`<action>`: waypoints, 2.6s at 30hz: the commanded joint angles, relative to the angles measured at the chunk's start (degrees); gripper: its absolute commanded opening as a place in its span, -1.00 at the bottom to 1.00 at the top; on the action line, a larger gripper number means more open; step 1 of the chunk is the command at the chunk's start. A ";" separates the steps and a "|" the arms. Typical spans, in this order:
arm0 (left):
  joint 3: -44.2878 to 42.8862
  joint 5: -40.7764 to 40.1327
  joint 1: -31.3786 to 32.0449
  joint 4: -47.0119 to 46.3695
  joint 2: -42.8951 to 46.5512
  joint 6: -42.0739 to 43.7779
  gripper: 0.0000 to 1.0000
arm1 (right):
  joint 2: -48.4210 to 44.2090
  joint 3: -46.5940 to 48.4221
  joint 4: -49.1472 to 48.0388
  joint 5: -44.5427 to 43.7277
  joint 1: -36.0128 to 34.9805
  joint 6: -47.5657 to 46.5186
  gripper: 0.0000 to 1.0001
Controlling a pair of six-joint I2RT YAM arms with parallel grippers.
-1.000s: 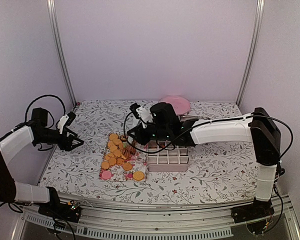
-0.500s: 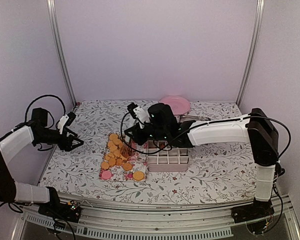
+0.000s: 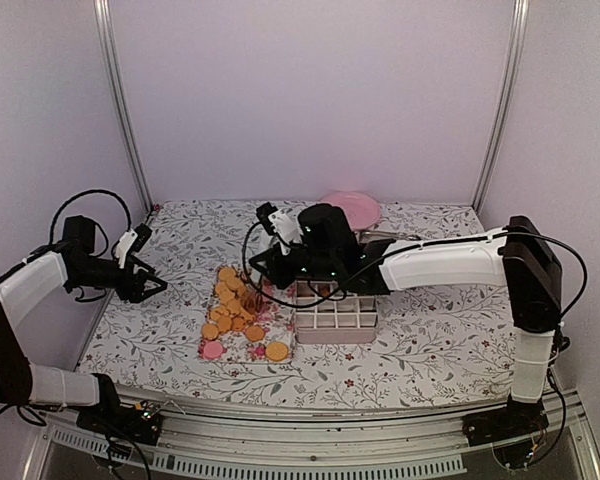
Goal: Pack the cookies
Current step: Pick up the fake cookies from the plate, then place the fake cookies in the empty pocket of the box.
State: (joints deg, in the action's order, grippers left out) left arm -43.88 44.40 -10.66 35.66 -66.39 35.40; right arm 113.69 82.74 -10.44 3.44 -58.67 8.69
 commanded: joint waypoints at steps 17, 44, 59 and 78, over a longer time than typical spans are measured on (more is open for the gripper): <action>-1.38 0.69 -0.73 1.02 1.09 0.99 0.44 | -24.16 -9.43 6.52 -3.55 8.30 -1.25 -1.00; -2.26 1.30 -0.72 1.30 0.47 0.90 0.44 | -32.07 -20.54 15.18 -11.09 12.15 -7.98 -1.00; -2.79 1.65 -0.85 1.34 0.03 0.67 0.44 | -30.68 -19.71 14.01 -9.06 12.13 -7.75 -0.78; -2.55 1.48 -0.86 1.43 0.15 0.90 0.45 | -30.63 -17.70 14.88 -7.77 12.13 -10.21 -0.40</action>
State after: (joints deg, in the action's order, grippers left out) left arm -45.08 44.73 -10.92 36.38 -66.30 35.59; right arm 83.35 62.41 5.56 -5.15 -46.48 -0.14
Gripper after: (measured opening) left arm 0.723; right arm 0.278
